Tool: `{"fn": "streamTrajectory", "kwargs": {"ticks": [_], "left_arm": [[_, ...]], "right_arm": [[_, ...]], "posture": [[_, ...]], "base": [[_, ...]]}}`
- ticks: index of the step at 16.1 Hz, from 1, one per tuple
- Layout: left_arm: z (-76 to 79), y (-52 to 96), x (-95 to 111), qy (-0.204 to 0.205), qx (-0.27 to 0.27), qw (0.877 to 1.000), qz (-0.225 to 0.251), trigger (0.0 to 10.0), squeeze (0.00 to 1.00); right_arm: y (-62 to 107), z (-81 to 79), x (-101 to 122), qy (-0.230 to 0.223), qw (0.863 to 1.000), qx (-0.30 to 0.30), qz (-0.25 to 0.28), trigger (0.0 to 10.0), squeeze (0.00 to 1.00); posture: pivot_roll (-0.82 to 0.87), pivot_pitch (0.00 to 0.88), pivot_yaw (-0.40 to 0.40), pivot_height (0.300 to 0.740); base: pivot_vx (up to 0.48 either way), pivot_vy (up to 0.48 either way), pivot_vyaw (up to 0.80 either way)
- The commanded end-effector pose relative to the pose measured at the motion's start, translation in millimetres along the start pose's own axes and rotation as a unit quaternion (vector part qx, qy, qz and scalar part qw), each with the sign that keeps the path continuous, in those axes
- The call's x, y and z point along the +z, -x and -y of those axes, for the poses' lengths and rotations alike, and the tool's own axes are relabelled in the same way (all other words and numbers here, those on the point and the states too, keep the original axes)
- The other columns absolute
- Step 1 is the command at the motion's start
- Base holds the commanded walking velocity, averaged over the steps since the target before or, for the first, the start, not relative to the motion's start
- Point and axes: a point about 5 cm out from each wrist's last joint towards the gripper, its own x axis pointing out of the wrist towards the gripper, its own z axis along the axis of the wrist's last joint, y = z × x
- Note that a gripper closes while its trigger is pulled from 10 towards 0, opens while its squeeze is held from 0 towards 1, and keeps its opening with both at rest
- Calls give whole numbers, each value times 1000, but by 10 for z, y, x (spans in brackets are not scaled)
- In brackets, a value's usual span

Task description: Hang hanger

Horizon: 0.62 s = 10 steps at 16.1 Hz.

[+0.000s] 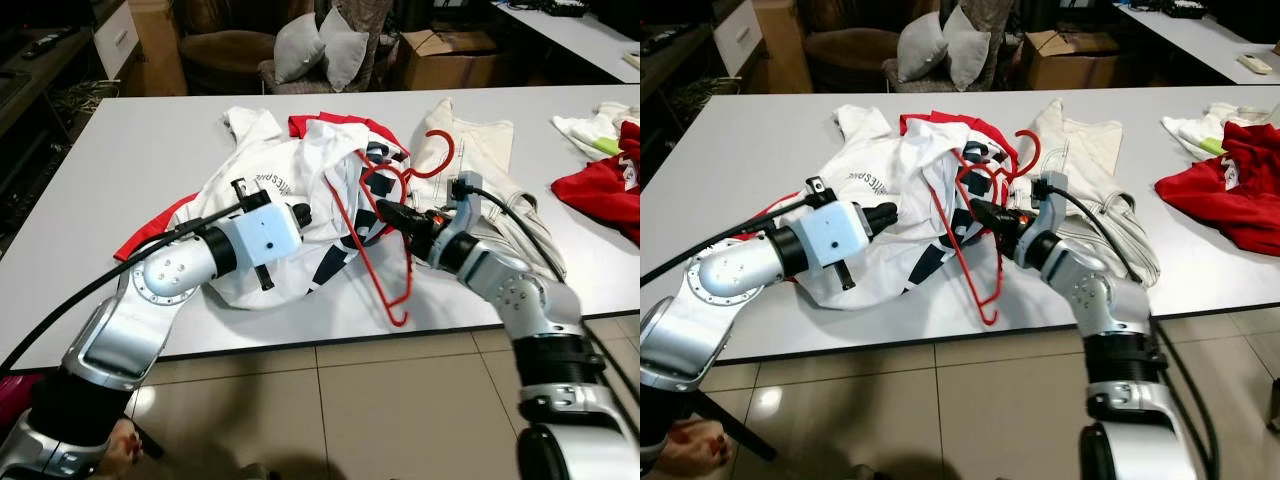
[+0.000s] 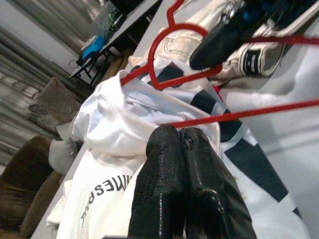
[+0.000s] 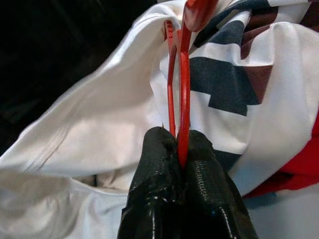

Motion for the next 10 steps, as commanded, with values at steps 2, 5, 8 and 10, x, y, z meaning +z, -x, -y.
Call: {"fn": "streamTrajectory", "kwargs": {"ticks": [2,5,8,10], "left_arm": [[41,8,112,41,-22,998,37,0,0],[119,-15,223,83,-62,992,67,0,0],[175,-41,322,100,-108,985,93,0,0],[188,-37,403,108,-136,979,109,0,0]], "right_arm": [[-94,-34,94,-37,997,-33,57,10000,0],[-155,-165,136,-81,992,-12,92,10000,0],[-246,-258,213,-132,984,4,117,10000,0],[-275,-287,231,-150,981,12,125,10000,0]], "posture": [[-118,0,10,740],[-126,13,14,740],[-129,17,11,740],[-125,13,4,740]], "base": [[0,0,0],[0,0,0],[0,0,0],[0,0,0]]}}
